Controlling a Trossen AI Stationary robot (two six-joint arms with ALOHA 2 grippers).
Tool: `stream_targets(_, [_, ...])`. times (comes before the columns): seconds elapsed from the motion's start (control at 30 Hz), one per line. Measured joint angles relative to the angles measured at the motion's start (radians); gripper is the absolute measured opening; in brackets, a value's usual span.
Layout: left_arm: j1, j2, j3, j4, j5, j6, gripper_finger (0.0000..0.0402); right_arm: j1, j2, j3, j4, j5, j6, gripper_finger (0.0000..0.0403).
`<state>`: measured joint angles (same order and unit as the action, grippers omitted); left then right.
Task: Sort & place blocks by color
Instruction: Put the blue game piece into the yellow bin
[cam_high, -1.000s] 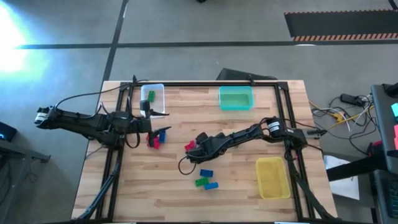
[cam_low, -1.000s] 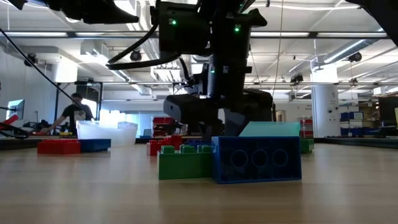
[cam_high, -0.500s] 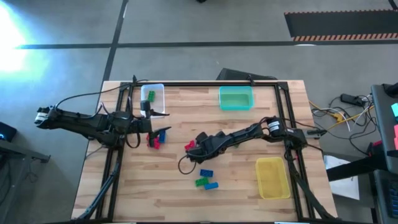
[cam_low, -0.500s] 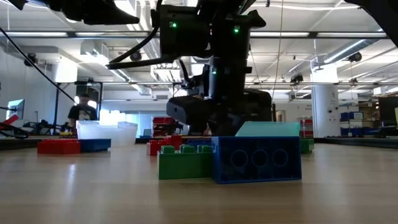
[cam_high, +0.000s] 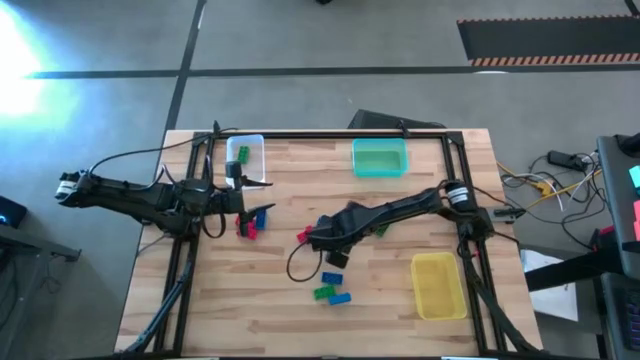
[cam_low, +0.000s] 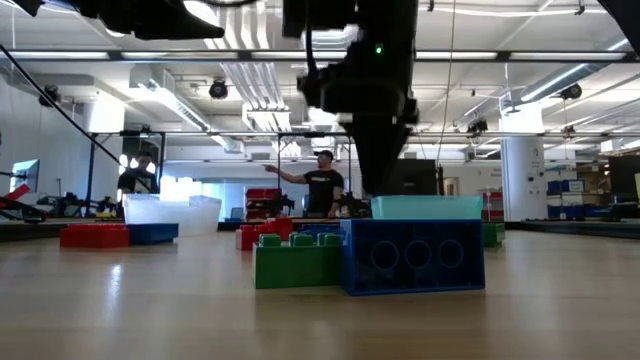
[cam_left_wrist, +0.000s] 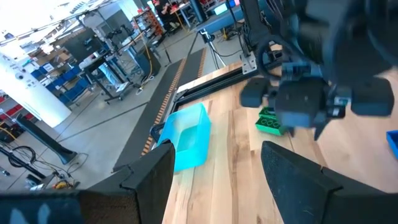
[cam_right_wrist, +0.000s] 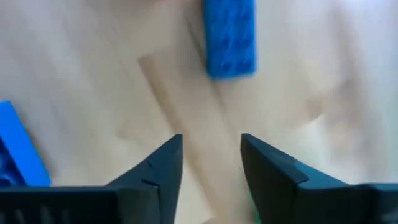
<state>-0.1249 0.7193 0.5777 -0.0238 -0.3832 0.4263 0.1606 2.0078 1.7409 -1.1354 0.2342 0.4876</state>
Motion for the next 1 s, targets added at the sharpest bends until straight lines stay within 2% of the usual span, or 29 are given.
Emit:
stream_targets(0.1, [0.000, 0.000, 0.000, 0.000, 0.000, 0.000, 0.0224, 0.003, -0.039, -0.003, 0.036, 0.117, -0.098, 0.0177])
stream_targets(0.2, [0.000, 0.000, 0.000, -0.001, 0.000, 0.000, 0.0224, 0.001, -0.079, -0.028, 0.127, 0.155, -0.179, 0.0187])
stream_targets(0.4, [0.000, 0.000, 0.000, -0.001, 0.000, -0.002, 0.0224, 0.000, -0.183, -0.221, 0.478, 0.134, -0.362, 0.0196])
stream_targets(0.6, [0.000, 0.000, 0.000, -0.001, 0.000, -0.026, 0.0224, 0.000, -0.275, -0.449, 0.796, 0.133, -0.457, 0.0197])
stream_targets(0.8, [0.000, 0.000, 0.000, -0.002, 0.000, -0.053, 0.0224, -0.002, -0.299, -0.621, 1.059, 0.133, -0.481, 0.0197])
stream_targets(1.0, [0.000, 0.000, 0.000, 0.001, 0.000, -0.071, 0.0224, -0.025, -0.293, -0.715, 1.109, 0.132, -0.402, 0.0197])
